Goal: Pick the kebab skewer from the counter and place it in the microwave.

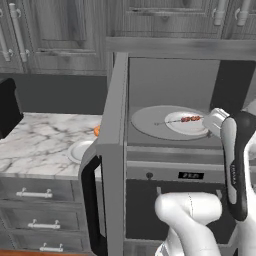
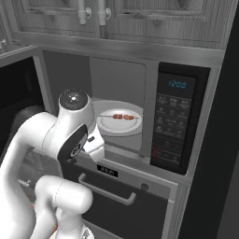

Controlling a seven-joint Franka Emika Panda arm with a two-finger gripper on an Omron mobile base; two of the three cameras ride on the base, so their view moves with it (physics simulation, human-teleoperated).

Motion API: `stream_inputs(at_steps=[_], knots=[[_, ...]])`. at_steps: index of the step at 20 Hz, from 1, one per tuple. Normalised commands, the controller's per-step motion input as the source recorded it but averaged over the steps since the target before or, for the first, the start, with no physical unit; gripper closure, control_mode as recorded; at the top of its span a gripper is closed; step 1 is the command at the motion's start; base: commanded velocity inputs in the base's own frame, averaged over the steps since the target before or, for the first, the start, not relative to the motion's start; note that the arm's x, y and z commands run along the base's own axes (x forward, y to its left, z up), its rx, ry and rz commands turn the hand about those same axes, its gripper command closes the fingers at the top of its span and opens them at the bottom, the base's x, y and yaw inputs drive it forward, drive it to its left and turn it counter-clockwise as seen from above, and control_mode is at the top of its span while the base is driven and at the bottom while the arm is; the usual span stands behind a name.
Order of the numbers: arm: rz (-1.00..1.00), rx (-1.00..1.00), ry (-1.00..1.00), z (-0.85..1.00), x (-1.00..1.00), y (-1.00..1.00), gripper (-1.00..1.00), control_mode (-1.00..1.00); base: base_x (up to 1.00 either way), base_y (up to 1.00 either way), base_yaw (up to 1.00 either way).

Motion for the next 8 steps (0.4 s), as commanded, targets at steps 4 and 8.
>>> stream_inputs(at_steps=[4, 8], knots=[[0.54, -0.28, 0.00, 0.38, -1.00, 0.26, -1.00, -1.00, 0.00, 0.00, 0.00], [0.45, -0.24, 0.00, 0.23, -1.00, 0.43, -1.00, -1.00, 0.00, 0.00, 0.00]])
